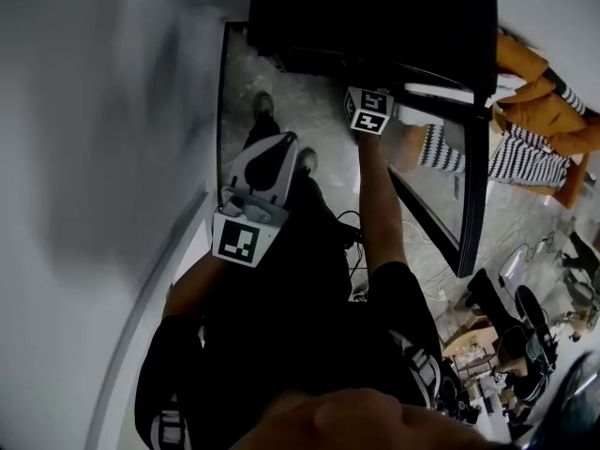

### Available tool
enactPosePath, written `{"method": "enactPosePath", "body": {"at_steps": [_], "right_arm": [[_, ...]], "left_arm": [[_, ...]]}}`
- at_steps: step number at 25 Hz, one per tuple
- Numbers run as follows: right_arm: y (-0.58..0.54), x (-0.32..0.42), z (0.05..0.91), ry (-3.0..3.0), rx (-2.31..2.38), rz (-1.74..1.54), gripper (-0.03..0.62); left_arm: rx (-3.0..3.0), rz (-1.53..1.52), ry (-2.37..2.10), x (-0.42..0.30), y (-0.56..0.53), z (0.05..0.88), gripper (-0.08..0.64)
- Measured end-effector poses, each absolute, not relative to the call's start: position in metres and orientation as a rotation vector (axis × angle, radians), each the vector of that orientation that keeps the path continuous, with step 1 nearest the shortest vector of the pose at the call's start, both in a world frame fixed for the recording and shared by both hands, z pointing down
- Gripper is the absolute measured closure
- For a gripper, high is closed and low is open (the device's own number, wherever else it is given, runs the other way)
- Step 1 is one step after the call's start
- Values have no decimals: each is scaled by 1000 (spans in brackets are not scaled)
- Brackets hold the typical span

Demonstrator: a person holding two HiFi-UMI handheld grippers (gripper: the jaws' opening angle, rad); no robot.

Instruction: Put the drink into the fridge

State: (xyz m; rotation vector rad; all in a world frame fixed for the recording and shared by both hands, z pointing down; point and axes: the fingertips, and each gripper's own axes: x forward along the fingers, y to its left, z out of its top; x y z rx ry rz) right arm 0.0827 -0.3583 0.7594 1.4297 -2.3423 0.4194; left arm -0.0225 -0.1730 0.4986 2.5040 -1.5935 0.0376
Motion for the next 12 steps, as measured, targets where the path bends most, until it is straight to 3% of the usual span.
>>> {"method": "enactPosePath", "body": {"at_steps": [12], "right_arm": [[-375, 80, 784, -2323, 1452, 390, 459]], "left_arm": [[2474, 64, -1584, -27, -178, 515, 555]]}}
